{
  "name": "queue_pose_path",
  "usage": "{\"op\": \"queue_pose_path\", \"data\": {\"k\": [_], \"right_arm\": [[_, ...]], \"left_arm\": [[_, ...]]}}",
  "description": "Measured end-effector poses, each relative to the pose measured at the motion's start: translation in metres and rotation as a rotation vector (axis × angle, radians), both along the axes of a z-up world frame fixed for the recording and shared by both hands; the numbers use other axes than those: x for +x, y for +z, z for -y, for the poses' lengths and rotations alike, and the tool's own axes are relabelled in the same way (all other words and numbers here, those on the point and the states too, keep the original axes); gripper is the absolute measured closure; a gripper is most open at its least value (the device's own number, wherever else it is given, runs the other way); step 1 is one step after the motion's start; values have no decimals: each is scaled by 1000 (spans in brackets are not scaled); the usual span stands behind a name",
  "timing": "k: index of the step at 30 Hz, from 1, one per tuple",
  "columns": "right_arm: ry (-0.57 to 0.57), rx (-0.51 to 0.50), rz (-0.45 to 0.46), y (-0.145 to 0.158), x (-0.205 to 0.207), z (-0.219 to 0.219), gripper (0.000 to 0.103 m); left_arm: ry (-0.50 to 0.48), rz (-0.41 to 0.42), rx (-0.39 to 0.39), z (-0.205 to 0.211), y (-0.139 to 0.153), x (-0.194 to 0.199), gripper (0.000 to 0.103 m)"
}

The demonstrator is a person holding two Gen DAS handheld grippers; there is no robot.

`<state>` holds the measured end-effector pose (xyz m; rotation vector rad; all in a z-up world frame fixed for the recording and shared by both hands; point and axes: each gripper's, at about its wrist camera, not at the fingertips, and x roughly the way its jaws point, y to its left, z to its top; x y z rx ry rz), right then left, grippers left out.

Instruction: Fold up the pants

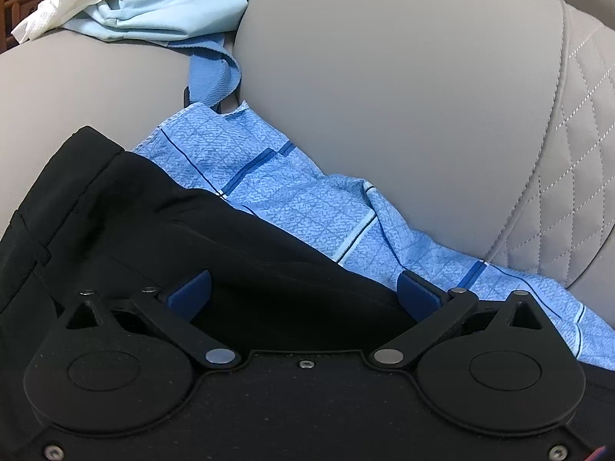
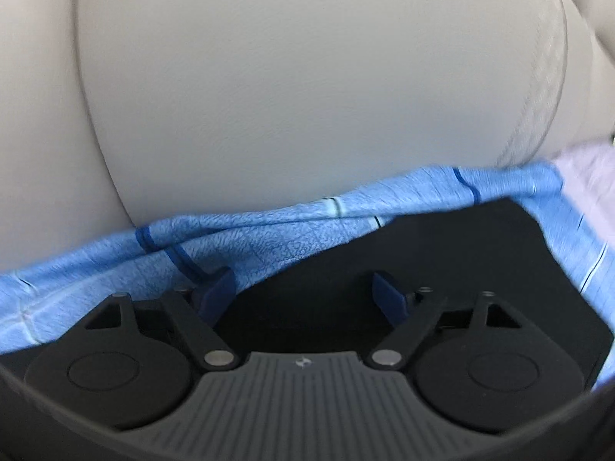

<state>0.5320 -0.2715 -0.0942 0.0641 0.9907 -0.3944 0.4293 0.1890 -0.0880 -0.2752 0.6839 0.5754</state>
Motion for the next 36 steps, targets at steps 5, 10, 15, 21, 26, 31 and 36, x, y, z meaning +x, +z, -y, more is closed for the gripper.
{"op": "queue_pose_path", "data": {"k": [5,10,15,21,26,31,36], "right_arm": [[-8,-46,4,12,-7,-16,94],[-50,-4,122,23,-43,-8,98],[31,-118,330,49,-107,-25,99],[93,-150,461,73,-175,-6,99],[95,-136,499,78,-218,15,99],[57,-97,512,79,-269,35,99],[15,-106,520,75,-346,41,99]], "left_arm": [[-2,-17,12,0,-1,1,0],[8,-19,3,-3,-1,0,0],[43,25,-72,-13,5,-4,1],[57,-55,-63,-11,11,1,23],[46,-23,-78,-9,24,-32,96],[-50,63,-70,-7,51,-102,97],[-134,162,38,-3,68,-194,97]]}}
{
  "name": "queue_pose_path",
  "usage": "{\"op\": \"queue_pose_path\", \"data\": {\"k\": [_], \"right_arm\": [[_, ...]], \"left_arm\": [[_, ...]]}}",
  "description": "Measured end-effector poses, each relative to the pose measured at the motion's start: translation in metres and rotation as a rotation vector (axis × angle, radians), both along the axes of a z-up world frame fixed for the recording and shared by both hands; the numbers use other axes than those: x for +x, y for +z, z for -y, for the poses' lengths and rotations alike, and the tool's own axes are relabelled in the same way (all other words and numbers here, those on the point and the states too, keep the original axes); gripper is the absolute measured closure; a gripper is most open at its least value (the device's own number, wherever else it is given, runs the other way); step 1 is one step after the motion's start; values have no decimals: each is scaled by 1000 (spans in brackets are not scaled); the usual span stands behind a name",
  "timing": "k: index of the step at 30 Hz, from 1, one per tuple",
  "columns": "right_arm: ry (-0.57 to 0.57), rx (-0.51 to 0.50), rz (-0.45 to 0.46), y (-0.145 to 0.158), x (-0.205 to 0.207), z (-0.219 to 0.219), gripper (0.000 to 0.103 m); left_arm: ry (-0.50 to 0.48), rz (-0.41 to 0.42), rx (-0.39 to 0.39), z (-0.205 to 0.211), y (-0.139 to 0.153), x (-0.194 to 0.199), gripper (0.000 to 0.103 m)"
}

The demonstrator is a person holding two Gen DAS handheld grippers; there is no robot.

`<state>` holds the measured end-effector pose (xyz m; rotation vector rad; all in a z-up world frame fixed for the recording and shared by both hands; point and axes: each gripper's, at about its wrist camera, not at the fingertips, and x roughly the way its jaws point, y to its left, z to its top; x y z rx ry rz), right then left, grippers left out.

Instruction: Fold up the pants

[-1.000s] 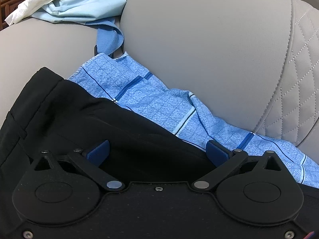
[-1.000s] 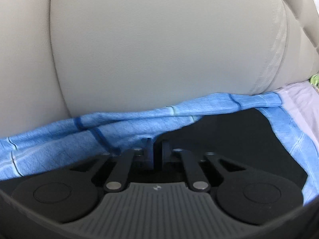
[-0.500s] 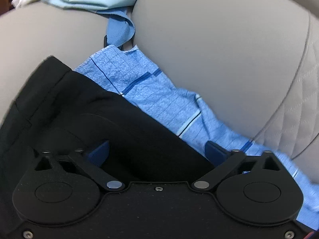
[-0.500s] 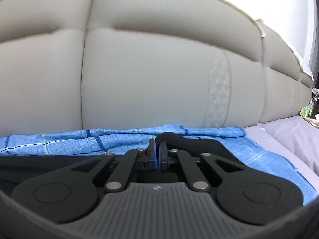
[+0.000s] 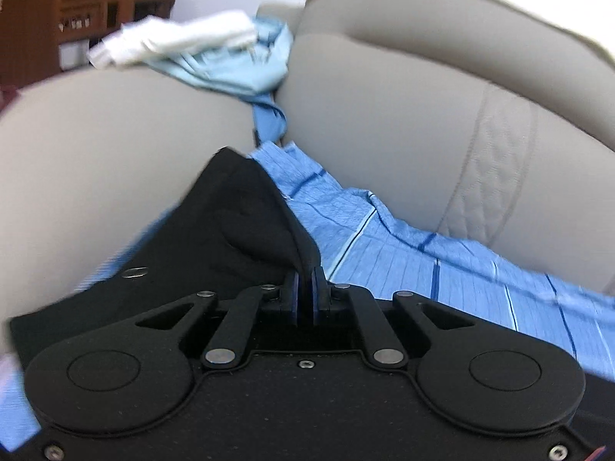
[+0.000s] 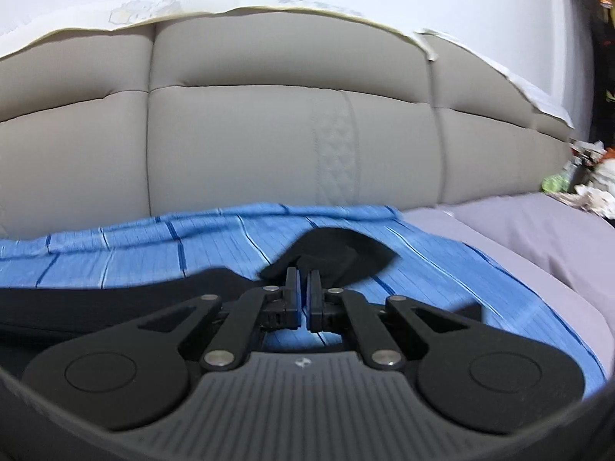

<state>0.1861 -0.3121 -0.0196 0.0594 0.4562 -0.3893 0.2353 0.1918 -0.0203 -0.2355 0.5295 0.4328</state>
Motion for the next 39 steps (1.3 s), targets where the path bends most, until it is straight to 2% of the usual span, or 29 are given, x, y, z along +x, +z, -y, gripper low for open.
{"op": "queue_pose_path", "data": {"k": [2,4,6,8,10,11,12,13,14,15,18,20,23,24,25,26,27,28,29,32,34,36,37,39], "right_arm": [[-36,3,3,-6,-33,1,99],[-104,-43,9,-16,-59,-2,101],[-152,-105,-18,-30,-81,-5,101],[-155,-76,-47,-44,-97,-2,100],[-115,-44,-39,-52,-109,0,99],[-94,-28,-21,-53,-113,1,95],[-70,-13,-1,-53,-115,2,72],[-52,-4,17,-52,-114,4,65],[-23,6,18,-51,-111,6,40],[6,8,12,-51,-104,7,24],[67,-58,14,-52,-80,6,20],[101,-95,-21,-55,-54,5,16],[139,-80,-96,-69,-9,7,13],[150,-58,-120,-74,3,9,16],[162,-13,-104,-75,8,13,25],[172,57,-91,-74,12,20,48],[147,81,-77,-70,11,25,93],[94,60,-73,-66,9,28,94],[45,34,-48,-63,4,32,100],[-92,20,-13,-61,-25,55,100],[-183,58,-4,-63,-50,75,99],[-224,154,10,-67,-76,96,99],[-240,170,10,-70,-86,100,99],[-265,137,1,-72,-101,100,99]], "left_arm": [[13,18,24,1,1,-35,97],[67,26,42,-1,-4,-68,97],[103,12,9,-5,-11,-93,97],[111,-24,4,-5,-19,-107,98],[122,-49,2,-5,-27,-119,98],[125,-60,-9,-5,-29,-123,98],[125,-64,-15,-6,-30,-127,97],[125,-69,-15,-6,-31,-129,97],[123,-77,-11,-6,-32,-130,97],[122,-86,-8,-6,-33,-129,97],[127,-102,4,-4,-37,-128,97],[131,-110,22,0,-39,-124,97],[135,-122,42,4,-41,-120,97],[135,-125,43,4,-41,-118,98],[137,-127,41,3,-41,-117,98],[139,-126,37,2,-40,-117,98],[142,-121,32,2,-39,-117,98],[144,-115,28,2,-38,-117,98],[148,-109,24,1,-37,-118,98],[151,-96,29,4,-33,-123,98],[136,-91,26,5,-30,-126,98],[114,-95,15,8,-29,-127,98],[106,-95,18,11,-29,-128,98],[91,-98,21,16,-27,-129,98]]}}
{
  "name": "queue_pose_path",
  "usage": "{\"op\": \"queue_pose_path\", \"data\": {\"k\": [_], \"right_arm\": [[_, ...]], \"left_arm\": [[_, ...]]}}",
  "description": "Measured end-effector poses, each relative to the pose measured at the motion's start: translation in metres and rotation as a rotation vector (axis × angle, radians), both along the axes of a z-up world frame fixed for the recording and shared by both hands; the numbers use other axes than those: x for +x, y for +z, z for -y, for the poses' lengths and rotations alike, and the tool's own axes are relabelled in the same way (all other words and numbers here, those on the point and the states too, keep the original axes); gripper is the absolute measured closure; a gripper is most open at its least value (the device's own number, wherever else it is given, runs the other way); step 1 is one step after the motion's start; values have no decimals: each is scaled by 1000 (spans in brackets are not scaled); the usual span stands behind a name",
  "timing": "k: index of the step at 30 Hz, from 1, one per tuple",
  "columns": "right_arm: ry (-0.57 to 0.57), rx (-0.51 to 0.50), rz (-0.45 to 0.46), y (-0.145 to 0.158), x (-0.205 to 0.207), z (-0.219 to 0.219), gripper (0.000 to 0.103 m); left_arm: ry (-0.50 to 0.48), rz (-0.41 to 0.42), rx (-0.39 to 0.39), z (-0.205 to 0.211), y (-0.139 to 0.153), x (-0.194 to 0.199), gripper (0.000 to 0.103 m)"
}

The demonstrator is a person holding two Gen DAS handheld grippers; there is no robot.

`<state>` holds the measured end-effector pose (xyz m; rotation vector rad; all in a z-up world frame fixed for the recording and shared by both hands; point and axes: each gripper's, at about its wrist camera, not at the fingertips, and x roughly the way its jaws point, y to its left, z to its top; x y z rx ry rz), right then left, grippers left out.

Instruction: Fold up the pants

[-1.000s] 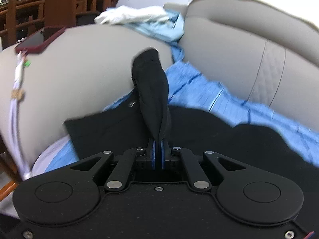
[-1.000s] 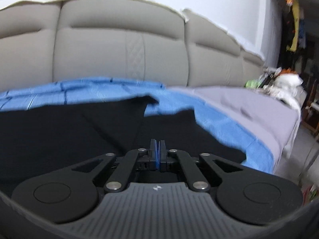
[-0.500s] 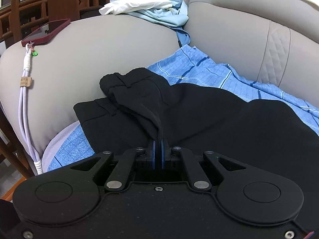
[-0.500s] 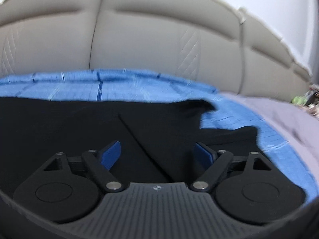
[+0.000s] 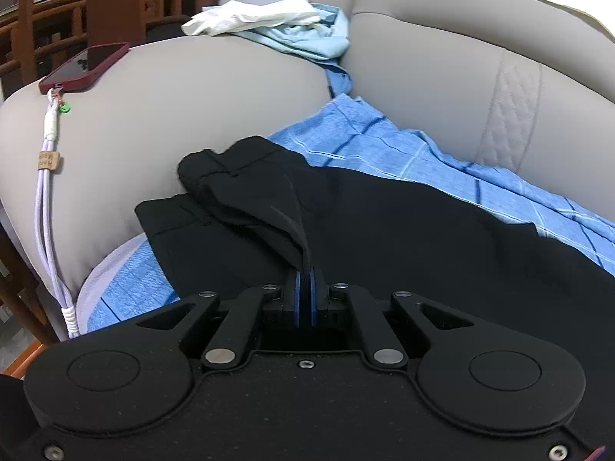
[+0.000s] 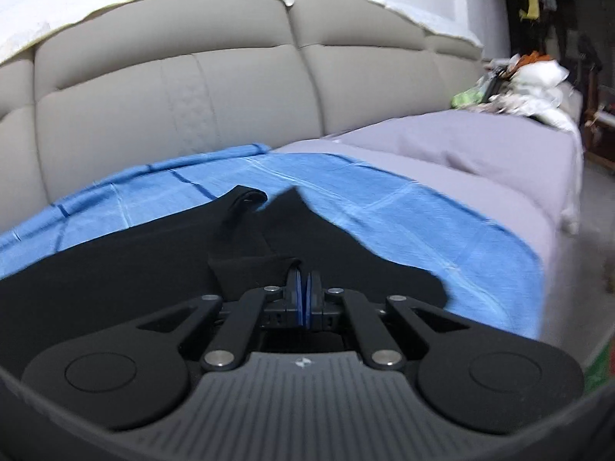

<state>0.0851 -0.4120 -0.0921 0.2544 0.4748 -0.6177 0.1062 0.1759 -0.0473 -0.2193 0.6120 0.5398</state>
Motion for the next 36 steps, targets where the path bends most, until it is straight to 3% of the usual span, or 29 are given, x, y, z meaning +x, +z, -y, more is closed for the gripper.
{"op": "queue_pose_path", "data": {"k": [3,6,17,18,19,20,23,29,31,33,36], "right_arm": [[-21,-27,7,4,-17,-1,99],[-45,14,-3,2,-24,7,98],[-98,32,-66,-10,-30,16,96],[-100,37,-89,-13,-27,18,90],[-109,46,-112,-18,-23,21,76],[-118,32,-106,-19,-22,20,75],[-124,13,-113,-15,-19,24,55],[-300,53,-107,-7,-32,57,47],[-290,69,-82,0,-36,56,41],[-206,72,-47,9,-36,43,30],[-44,39,-25,19,-23,7,25]], "left_arm": [[-16,1,34,6,5,-4,98],[-20,-15,41,6,4,-7,98],[-65,-134,93,15,-26,-15,95],[-70,-145,105,16,-30,-14,95],[-75,-147,119,18,-32,-13,95],[-82,-150,143,21,-33,-12,95],[-86,-150,160,23,-35,-11,95],[-103,-135,160,19,-35,-15,93],[-113,-130,173,21,-37,-17,91],[-123,-123,159,20,-36,-19,82],[-141,-112,77,15,-29,-26,54]]}}
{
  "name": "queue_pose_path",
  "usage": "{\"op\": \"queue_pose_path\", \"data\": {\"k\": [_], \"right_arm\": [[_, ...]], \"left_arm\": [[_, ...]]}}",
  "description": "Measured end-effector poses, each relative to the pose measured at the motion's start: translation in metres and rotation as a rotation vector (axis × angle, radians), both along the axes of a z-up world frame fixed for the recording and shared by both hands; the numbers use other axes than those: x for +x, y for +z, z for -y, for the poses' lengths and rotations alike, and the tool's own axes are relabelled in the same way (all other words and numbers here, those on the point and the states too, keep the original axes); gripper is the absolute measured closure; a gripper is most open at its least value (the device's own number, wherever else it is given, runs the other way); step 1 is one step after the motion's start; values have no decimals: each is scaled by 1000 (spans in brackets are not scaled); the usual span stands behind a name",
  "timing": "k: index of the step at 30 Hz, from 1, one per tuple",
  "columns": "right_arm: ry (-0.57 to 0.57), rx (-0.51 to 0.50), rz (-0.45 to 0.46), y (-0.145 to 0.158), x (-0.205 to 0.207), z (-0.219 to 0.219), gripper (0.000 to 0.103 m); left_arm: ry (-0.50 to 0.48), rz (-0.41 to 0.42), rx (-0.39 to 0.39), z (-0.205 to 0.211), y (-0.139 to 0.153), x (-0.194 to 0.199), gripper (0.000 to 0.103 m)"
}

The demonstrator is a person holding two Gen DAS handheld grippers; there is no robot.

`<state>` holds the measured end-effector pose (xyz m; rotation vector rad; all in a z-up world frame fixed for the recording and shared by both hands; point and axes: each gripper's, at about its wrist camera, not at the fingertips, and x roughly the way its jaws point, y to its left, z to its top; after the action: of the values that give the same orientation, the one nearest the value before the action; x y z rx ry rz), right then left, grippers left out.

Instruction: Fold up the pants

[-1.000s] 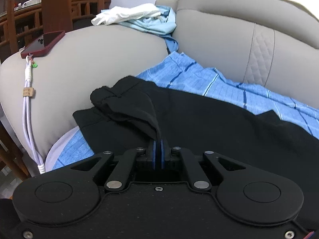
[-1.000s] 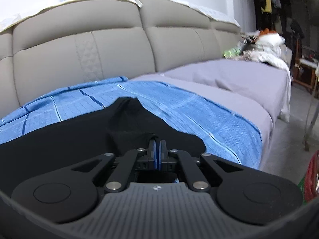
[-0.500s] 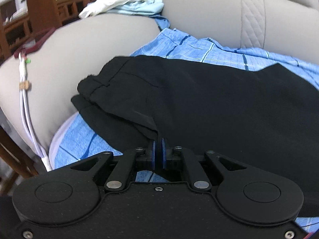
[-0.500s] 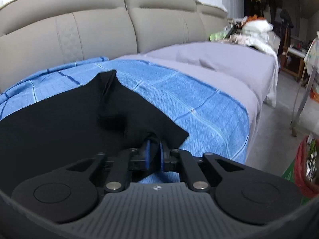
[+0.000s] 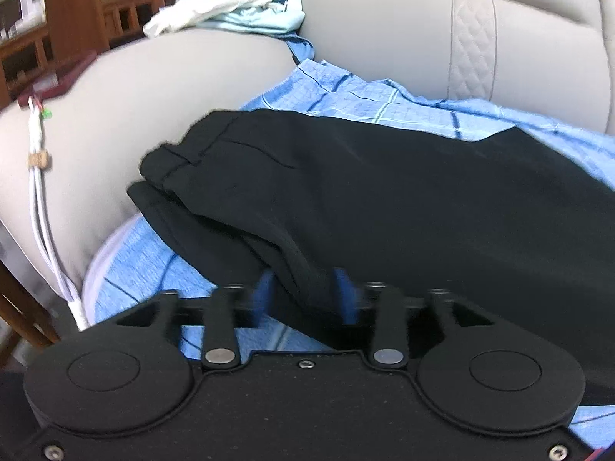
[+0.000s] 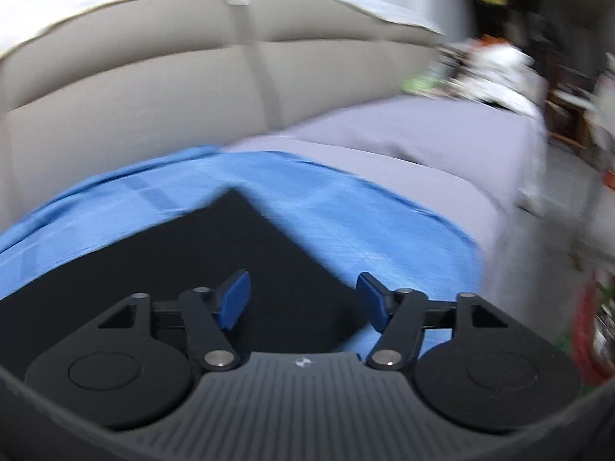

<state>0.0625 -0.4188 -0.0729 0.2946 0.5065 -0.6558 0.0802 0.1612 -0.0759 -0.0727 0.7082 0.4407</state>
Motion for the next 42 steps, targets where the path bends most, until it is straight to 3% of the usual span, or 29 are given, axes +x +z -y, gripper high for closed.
{"op": "queue_pose_path", "data": {"k": [4,10,13,16,19,23,24,26,27,31,34,37,38,42], "right_arm": [[266,-26,43,9,27,-65,19],[685,-76,98,11,60,-192,14],[902,-118,112,6,60,-260,13],[1096,-154,125,3,47,-321,13],[1251,-185,139,1,28,-365,8],[1392,-215,134,0,14,-409,3],[1414,-217,126,1,16,-419,3],[1453,-210,114,0,14,-438,4],[1467,-194,115,0,13,-446,8],[1476,-112,108,3,17,-471,17],[1491,-128,90,0,23,-493,23],[1535,-152,38,-5,25,-508,47],[1544,-162,23,-7,24,-512,68],[1552,-151,-3,-10,25,-519,82]], "left_arm": [[-8,-11,-59,-11,18,-15,53],[77,148,-191,-69,44,-39,50],[131,196,-246,-106,43,-28,58],[212,218,-338,-145,35,-5,58],[269,207,-401,-172,18,17,55],[225,214,-407,-185,1,39,54],[216,215,-412,-185,-1,42,56],[224,218,-409,-187,-2,45,70],[233,216,-393,-187,0,46,81],[223,235,-330,-181,9,41,87],[196,244,-269,-178,14,36,87],[214,244,-250,-180,14,29,87],[219,245,-255,-182,13,26,87],[216,238,-245,-184,11,19,87]]}}
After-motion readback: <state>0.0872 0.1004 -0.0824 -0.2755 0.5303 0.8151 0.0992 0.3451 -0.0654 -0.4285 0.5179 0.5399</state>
